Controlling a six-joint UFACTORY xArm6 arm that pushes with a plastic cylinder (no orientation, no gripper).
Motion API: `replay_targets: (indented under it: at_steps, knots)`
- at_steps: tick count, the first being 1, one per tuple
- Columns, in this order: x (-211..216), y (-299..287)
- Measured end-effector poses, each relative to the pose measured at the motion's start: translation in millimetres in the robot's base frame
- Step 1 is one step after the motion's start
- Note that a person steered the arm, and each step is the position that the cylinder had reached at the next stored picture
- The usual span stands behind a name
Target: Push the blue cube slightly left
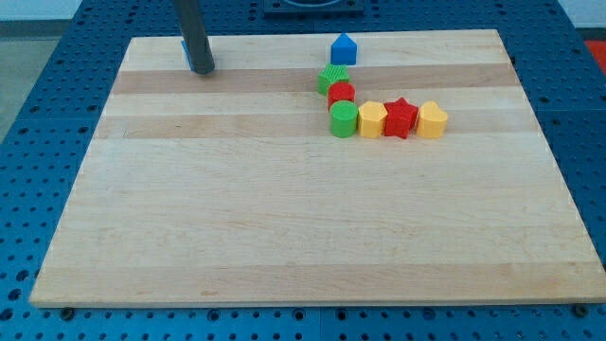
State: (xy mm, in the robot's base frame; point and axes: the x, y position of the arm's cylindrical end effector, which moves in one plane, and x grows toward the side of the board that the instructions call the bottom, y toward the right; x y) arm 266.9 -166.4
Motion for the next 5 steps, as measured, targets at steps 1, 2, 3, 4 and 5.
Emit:
replay_targets:
  at_steps: [1, 2, 3, 4, 5]
  knots:
    - [-4, 24]
    - [-22, 37]
    - [-43, 26]
    - [-43, -3]
    - [-42, -30]
